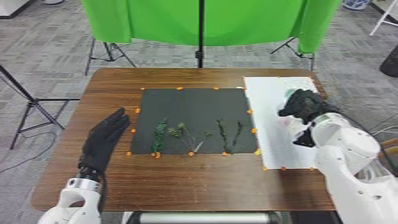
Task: Arrange flowers
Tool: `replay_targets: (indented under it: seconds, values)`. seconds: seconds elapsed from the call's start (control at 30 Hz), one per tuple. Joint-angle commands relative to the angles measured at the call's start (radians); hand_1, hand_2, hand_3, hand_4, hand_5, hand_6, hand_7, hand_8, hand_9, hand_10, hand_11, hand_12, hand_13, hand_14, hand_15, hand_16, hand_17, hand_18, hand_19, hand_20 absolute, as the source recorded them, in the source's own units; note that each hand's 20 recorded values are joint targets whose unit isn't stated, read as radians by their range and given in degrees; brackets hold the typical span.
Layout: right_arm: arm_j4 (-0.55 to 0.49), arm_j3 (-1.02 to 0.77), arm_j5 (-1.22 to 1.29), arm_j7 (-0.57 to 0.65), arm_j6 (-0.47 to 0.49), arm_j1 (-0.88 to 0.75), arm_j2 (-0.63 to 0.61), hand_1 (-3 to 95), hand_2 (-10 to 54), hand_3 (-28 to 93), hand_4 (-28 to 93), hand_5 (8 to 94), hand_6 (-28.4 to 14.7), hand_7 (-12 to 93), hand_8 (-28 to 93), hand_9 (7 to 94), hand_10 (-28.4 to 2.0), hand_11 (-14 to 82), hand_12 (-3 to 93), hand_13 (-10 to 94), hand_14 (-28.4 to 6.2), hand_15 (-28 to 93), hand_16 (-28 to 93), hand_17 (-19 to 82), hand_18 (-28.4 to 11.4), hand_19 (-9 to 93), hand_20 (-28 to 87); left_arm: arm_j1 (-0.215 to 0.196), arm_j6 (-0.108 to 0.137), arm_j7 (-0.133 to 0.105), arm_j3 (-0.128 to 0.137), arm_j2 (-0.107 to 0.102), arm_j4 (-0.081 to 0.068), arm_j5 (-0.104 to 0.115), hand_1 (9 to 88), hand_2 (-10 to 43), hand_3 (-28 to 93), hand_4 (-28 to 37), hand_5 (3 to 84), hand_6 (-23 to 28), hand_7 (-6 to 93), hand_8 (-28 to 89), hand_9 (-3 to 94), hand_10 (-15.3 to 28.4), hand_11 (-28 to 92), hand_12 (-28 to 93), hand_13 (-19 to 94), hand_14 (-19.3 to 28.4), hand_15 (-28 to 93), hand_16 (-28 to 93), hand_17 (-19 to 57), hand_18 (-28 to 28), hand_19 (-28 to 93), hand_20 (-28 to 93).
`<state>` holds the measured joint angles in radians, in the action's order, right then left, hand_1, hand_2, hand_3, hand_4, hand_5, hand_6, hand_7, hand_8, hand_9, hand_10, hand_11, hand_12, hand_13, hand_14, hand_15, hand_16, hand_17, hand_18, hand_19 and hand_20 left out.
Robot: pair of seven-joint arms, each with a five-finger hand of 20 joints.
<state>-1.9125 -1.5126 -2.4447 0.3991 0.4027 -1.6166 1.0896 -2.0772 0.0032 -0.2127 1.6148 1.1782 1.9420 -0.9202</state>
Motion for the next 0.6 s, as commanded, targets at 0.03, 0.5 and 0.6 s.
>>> replay_targets:
  seconds: [0.03,0.5,0.6]
  values:
    - [0.045,0.006,-0.052,0.001,0.045,-0.02,0.031,39.4,-9.5,60,-12,62.5,2.4,15,-7,73.8,-14.9,18.7,23.1,82,-5.3,63,33,58,-13.0,93,56,-0.006,-0.008,0.01,0.0,0.006,-0.002,-0.003,23.8,-7.4,65,-20.1,42.0,5.6,3.8,-4,38.4,12.2,9,13,28,13.8,7,2,2.3,10.4,1,16]
    - [0.141,0.059,-0.118,-0.056,-0.235,-0.1,0.031,67.9,-9.5,42,-10,78.6,0.0,18,13,91.6,-8.0,8.4,40.4,91,-1.0,60,34,65,-10.0,93,56,-0.025,0.05,-0.038,0.023,0.011,0.005,0.007,24.3,-8.0,66,-20.1,41.8,5.4,3.9,-4,38.9,12.4,10,13,29,13.9,7,2,2.5,10.5,1,16]
    - [0.111,0.057,-0.109,-0.056,-0.258,-0.083,0.015,69.7,-9.5,43,-10,81.2,-1.0,18,14,93.0,-8.1,9.3,40.5,92,-0.7,60,34,66,-9.6,93,55,-0.038,0.095,-0.072,0.047,0.014,0.013,0.017,24.5,-8.2,66,-20.0,41.9,5.5,4.2,-4,39.4,12.6,10,13,29,13.9,7,2,3.1,10.5,1,16]
